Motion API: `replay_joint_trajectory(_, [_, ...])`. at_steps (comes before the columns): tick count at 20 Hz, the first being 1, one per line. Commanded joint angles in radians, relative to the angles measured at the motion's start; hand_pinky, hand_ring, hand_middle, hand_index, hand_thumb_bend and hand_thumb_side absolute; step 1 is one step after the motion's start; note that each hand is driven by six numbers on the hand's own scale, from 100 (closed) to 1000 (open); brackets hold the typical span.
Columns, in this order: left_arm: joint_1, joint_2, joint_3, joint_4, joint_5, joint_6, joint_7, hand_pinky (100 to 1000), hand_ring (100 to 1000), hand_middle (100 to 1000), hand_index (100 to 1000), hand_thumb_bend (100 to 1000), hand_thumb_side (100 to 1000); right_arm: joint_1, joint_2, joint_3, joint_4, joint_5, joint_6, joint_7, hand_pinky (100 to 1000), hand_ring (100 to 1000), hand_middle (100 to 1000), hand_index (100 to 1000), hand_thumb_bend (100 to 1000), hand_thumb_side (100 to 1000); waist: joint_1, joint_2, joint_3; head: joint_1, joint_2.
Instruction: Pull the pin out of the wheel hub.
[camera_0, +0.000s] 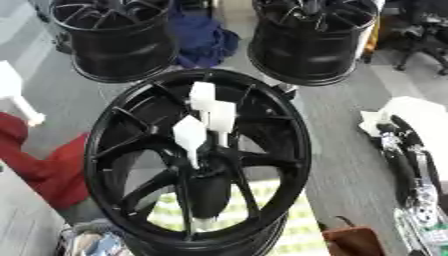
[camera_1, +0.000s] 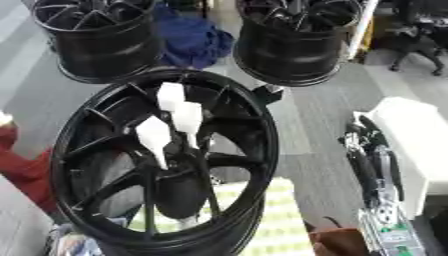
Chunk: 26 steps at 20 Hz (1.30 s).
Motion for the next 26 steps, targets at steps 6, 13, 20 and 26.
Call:
replay_joint_trajectory(6, [0.179,-0.172,0.229,-0.068,0.063,0.113,0.111,694,1000,748,855,227,771,-0.013,0.005,-0.013,-0.019,-0.002,-0.001,-0.009,776,676,750,921,100,624,-0.011,0.002,0.011,-0.009,-0.002])
replay_joint_trajectory(13, [0.378,-0.371,0.428,-0.266,0.185,0.149,0.233,670,1000,703,807,103,754,-0.015,0.018,0.002,-0.016,-0.008,-0.001,0.004,776,676,749,921,100,624,-0.023,-0.004,-0.014,0.018,-0.002])
replay_joint_trajectory(20, [0.486,-0.561,0.472,-0.456,0.29,0.228,0.35,672,1000,703,807,100,756,-0.016,0.017,0.011,-0.014,-0.009,-0.002,0.017,777,676,749,921,100,623,-0.02,-0.006,-0.022,0.026,-0.002])
replay_joint_trajectory(26, [0.511,-0.636,0.409,-0.607,0.249,0.327,0.45,672,1000,701,809,100,758,-0.017,0.015,0.014,-0.014,-0.008,-0.002,0.021,777,676,749,922,100,623,-0.018,-0.004,-0.017,0.028,-0.002])
